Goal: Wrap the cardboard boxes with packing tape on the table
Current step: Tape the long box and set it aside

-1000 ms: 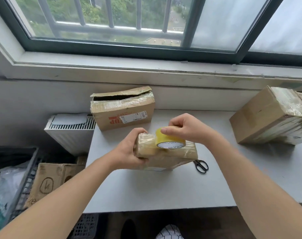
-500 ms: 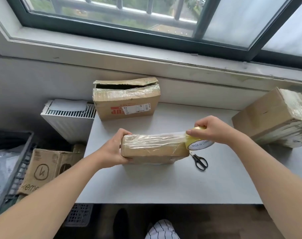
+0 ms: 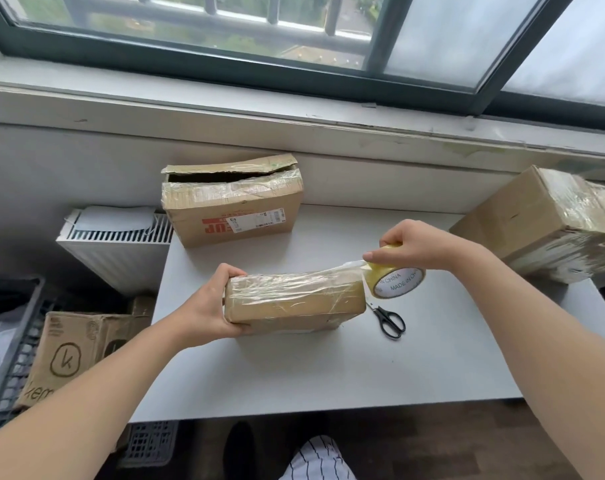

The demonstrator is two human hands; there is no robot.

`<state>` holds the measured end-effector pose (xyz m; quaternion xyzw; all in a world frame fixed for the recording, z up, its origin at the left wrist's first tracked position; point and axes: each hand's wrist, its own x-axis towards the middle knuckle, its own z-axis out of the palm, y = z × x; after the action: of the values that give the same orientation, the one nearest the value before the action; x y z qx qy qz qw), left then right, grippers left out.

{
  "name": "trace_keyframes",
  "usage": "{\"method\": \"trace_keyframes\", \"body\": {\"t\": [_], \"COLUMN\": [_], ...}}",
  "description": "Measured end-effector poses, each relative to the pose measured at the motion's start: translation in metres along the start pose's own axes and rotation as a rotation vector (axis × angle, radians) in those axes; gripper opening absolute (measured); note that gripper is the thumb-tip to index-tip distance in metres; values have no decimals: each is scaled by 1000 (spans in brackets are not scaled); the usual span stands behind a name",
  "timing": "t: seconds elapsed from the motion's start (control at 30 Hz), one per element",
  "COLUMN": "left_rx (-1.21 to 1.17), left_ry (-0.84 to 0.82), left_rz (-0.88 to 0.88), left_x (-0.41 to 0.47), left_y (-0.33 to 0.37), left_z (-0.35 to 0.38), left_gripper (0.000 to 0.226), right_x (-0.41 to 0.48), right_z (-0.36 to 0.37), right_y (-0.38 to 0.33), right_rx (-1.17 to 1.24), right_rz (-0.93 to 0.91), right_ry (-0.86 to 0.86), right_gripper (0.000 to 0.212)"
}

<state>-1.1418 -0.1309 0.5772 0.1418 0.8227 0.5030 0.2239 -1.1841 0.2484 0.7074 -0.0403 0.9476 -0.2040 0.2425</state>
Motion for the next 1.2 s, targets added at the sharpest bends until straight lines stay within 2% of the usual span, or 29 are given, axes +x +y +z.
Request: {"method": "trace_keyframes", "body": {"t": [0.17, 0.47, 0.8, 0.93, 1.1, 1.2], "left_rx": [-7, -6, 8, 14, -1, -2], "left_ry": [-5, -18, -22, -21, -15, -2], "left_rz": [-1, -20, -50, -49, -49, -47], "left_x": [2, 3, 7, 7, 8, 8], "left_y": [1, -1, 0, -1, 1, 0], "left_z": [-1, -2, -2, -4, -6, -5], "left_gripper": [77, 78, 75, 76, 74, 75], "right_x": [9, 15, -4, -9, -15, -13], "right_z": [17, 47, 5, -16, -53, -67], "right_y": [10, 25, 0, -19, -75, -102], "right_rx": [-204, -104, -46, -105, -274, -313], "right_rz": [67, 116, 39, -59, -314, -406], "right_ry": [35, 41, 246, 301, 371, 373], "right_gripper": [66, 64, 56, 54, 64, 60]}}
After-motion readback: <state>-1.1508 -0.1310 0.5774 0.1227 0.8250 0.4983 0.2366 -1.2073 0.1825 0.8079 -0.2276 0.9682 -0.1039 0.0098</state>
